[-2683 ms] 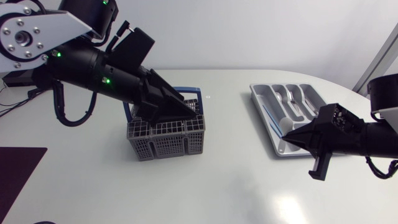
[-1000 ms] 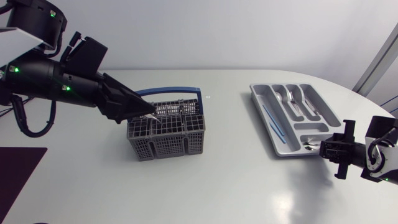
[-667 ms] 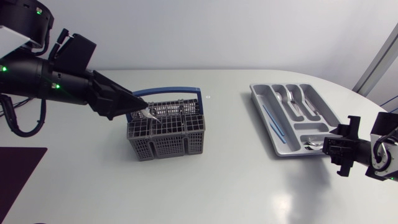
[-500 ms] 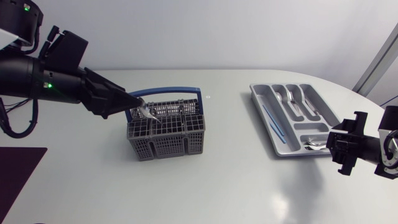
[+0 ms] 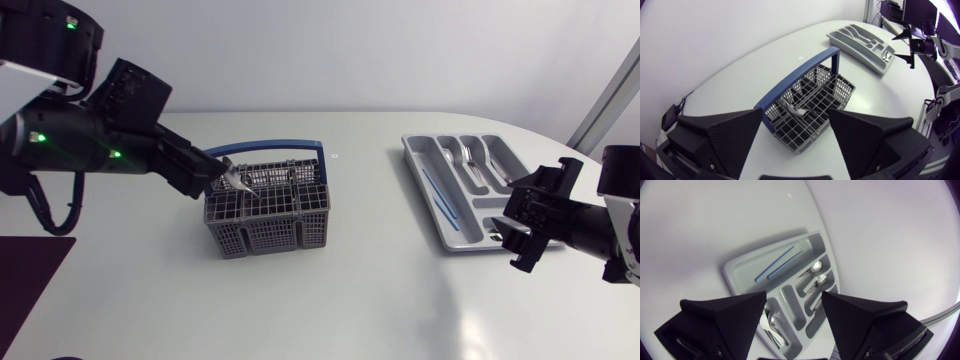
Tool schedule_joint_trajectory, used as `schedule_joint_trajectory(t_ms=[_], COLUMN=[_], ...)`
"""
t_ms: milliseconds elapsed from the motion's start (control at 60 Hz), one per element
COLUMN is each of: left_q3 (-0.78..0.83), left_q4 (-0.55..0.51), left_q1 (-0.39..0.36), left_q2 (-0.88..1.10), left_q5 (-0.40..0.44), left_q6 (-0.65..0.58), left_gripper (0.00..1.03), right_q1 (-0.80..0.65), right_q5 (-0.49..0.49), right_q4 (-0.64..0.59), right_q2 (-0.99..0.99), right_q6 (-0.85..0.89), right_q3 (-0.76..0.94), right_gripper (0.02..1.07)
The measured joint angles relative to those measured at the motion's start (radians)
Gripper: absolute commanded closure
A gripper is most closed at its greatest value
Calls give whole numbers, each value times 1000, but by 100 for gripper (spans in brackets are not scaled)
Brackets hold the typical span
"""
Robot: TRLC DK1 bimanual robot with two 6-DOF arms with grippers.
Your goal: Unload the cutlery basket into the drawer organizer.
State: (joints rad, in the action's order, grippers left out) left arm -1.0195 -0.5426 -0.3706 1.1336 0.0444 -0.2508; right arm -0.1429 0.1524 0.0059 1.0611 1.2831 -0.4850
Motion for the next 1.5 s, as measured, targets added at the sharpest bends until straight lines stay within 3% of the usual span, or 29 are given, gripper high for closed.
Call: schedule_joint_trajectory(t_ms=[267, 383, 667, 1100, 1500], left_q3=[-29, -77, -182, -192, -192], left_q4=[0, -29, -71, -104, -111], left_q1=[-80, -107, -137, -141, -141], left_q2=[124, 164, 242, 294, 340], left_q5=[-214, -264, -316, -323, -324], left_q6=[91, 121, 177, 203, 206], left_gripper=[13, 17, 18, 50, 69], right_q1=[217, 299, 396, 423, 423], right_q5=[-122, -171, -216, -221, -220], right_q4=[-103, -125, -147, -160, -167], right_q2=[-139, -176, -216, -231, -266], right_q6=[-206, -278, -360, -368, -367], right_q3=[4, 13, 43, 66, 82], right_gripper=[20, 20, 20, 20, 20])
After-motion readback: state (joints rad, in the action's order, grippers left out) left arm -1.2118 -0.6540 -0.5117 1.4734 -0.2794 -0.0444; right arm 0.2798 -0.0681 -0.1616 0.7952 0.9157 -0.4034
